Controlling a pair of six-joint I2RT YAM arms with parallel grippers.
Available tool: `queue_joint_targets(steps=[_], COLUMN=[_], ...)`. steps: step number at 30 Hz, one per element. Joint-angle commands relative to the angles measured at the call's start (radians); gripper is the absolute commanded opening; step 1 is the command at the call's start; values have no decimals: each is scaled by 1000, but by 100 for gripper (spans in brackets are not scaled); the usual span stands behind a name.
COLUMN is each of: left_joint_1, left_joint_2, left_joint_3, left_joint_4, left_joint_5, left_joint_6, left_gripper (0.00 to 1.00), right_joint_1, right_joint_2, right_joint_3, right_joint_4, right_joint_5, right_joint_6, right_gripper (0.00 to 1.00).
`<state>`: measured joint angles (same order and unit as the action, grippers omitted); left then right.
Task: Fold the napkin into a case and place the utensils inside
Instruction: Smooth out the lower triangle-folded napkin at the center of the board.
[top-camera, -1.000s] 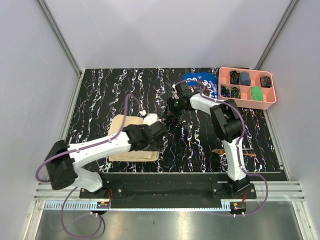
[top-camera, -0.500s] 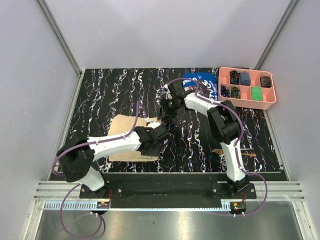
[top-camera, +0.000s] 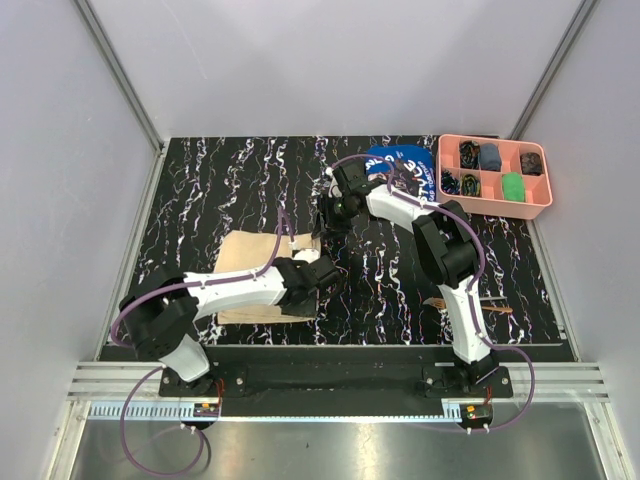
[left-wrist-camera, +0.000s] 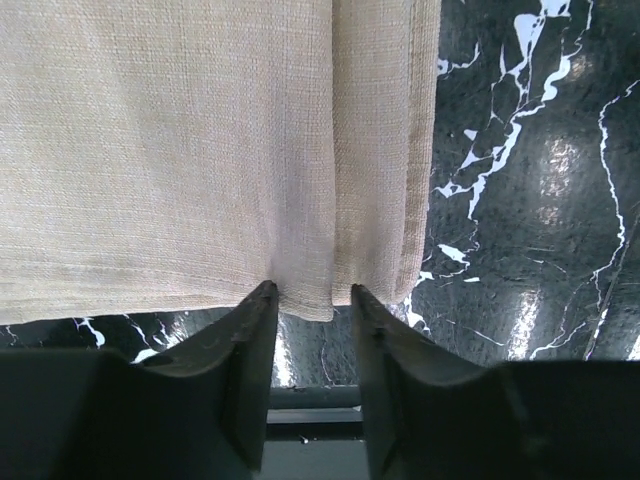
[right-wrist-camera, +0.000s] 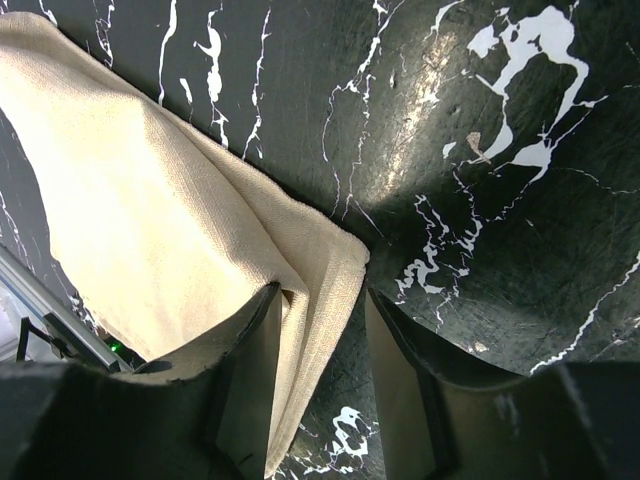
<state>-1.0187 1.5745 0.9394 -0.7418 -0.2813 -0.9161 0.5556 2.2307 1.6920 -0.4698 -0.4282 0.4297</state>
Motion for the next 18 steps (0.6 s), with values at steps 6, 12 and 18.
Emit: queue_joint_targets(steps=[6,12,18], left_joint_1=[-3,-3,-1], left_joint_2=[-19,-93,-125], left_joint_3=[2,-1,28], left_joint_4=[24,19,1], left_joint_5=[-48,-36,-15], left_joint_6=[2,3,3], left_gripper=[12,0,0], right_joint_1=[6,6,6], right_joint_2=[-25,-37,-71], right_joint_3=[38,41,20], right_joint_4=[0,0,0], right_joint_5=[-10,6,32], right_joint_6=[-11,-11,-9], right_gripper=[53,56,57])
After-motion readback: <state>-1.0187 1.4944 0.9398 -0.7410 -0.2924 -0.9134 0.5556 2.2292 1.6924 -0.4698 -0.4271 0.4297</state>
